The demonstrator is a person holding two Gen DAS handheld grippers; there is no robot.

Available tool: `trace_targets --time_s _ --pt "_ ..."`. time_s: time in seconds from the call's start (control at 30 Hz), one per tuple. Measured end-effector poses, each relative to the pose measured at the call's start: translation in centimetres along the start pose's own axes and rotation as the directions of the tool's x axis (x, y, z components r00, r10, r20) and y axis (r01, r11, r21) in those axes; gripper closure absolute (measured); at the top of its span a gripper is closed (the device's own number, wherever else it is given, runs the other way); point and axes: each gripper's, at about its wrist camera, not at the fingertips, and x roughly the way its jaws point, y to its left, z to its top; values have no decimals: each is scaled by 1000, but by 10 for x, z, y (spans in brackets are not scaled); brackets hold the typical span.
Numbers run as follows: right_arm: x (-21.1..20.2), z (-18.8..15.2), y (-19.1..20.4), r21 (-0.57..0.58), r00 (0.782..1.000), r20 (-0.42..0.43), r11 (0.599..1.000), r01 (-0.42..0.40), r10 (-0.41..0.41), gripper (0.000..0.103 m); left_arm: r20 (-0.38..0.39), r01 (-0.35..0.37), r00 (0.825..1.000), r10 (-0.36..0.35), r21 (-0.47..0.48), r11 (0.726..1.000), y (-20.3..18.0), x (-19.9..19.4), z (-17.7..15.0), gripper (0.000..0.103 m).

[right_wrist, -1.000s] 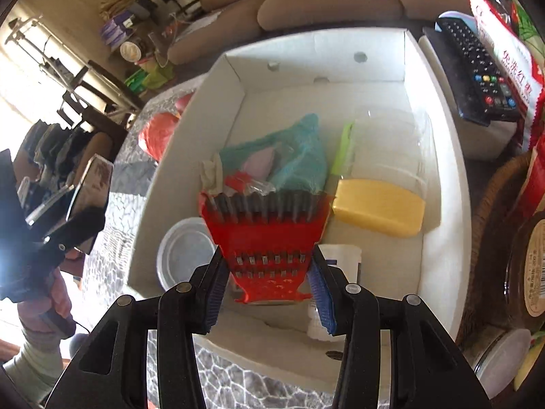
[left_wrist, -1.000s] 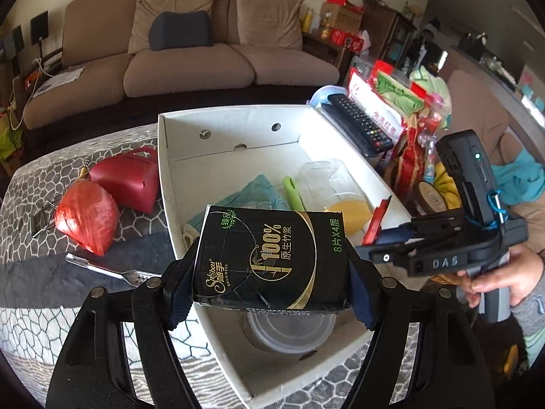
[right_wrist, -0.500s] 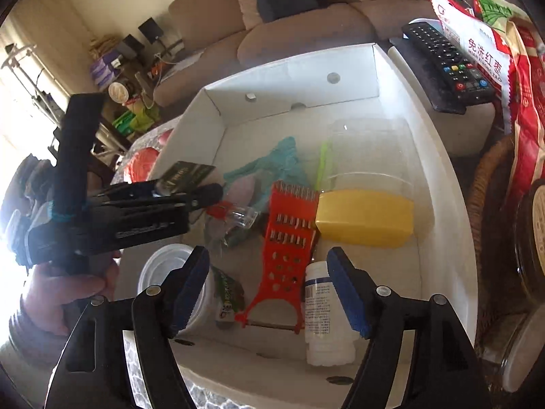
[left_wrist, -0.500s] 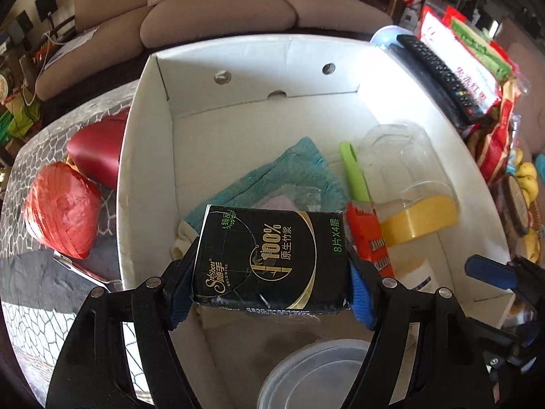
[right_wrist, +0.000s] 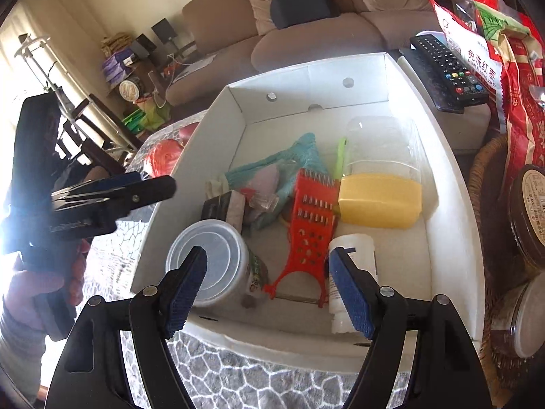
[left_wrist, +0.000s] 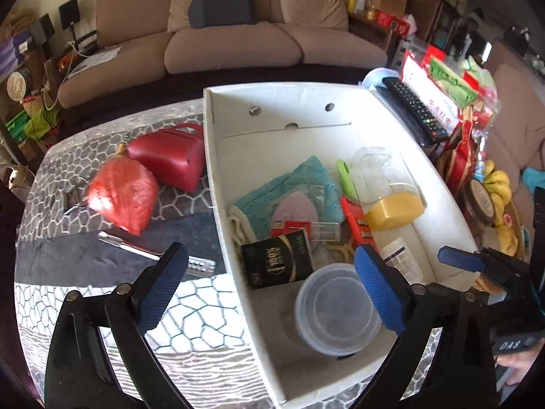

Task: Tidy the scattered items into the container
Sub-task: 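Move both tools back toward the red twine ball and red case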

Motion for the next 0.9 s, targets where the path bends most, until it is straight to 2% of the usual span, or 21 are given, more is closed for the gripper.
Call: trace_targets --time_s 0.07,0.2,0.33,0.37,0.5,0.7,0.8,0.9 --pt "-1 -3 11 -16 1000 -5 1000 -17 17 24 -8 -38 999 38 -15 999 21 -9 -12 0" --pt "1 -6 37 -45 999 -18 998 -38 37 9 -66 -34 997 28 -84 996 66 -14 -37 0" --pt "5 -9 60 -62 1000 -23 998 13 -14 6 -30 -33 999 29 -154 988 108 -37 -70 0" --pt "6 -10 66 -69 999 -23 997 22 -24 0 -25 -26 999 22 -171 985 117 -41 -77 0" --pt "11 -9 92 -98 1000 -27 995 0 -3 0 -13 -13 1000 11 -225 974 151 -52 -101 0" --pt "37 3 152 -193 999 -31 981 -19 13 0 54 17 999 -1 -285 958 194 -59 -128 0" --pt "66 19 190 -288 999 -44 958 3 -16 0 71 20 997 2 -308 951 210 -51 -140 0" --pt "104 40 223 -387 996 -54 921 50 -76 0 91 2 996 26 -295 955 223 -42 -147 0"
